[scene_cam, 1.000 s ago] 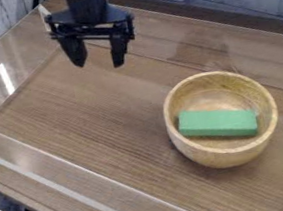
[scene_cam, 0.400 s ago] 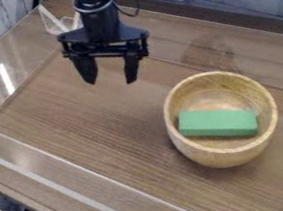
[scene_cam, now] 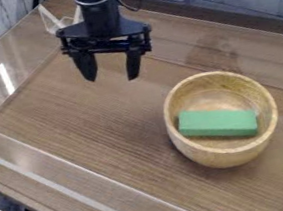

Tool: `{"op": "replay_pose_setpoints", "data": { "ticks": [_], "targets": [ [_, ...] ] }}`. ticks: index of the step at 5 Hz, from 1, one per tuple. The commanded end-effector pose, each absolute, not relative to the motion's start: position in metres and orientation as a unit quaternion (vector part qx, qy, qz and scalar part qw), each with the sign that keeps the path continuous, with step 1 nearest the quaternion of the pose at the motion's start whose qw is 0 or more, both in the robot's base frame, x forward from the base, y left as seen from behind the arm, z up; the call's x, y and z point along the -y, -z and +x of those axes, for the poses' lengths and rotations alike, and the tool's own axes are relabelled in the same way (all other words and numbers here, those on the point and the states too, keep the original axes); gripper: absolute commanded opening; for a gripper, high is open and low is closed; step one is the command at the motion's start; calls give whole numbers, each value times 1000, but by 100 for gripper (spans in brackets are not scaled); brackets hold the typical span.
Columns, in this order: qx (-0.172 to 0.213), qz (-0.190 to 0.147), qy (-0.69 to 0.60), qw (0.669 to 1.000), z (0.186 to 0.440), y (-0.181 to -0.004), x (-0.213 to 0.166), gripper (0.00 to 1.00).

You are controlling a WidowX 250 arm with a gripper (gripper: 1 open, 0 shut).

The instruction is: Put green stick into wooden bowl

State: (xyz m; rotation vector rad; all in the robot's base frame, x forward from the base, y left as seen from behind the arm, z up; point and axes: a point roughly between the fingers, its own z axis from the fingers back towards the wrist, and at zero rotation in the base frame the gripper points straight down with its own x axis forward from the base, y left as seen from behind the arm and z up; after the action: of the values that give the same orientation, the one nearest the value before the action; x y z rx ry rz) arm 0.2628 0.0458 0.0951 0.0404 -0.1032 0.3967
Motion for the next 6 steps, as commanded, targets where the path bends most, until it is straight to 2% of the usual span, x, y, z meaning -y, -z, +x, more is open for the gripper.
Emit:
{"op": "replay_pose_setpoints", "data": {
  "ticks": [1, 2, 3, 4, 6],
  "targets": [
    [89, 19, -169, 981, 271, -108, -60, 100],
    [92, 18, -140, 986, 271, -104, -74, 0],
    [82, 23, -171, 982, 266, -97, -71, 100],
    [82, 26, -194, 977, 264, -92, -64, 100],
    [89, 14, -120, 989, 278, -102, -56, 100]
  ]
}}
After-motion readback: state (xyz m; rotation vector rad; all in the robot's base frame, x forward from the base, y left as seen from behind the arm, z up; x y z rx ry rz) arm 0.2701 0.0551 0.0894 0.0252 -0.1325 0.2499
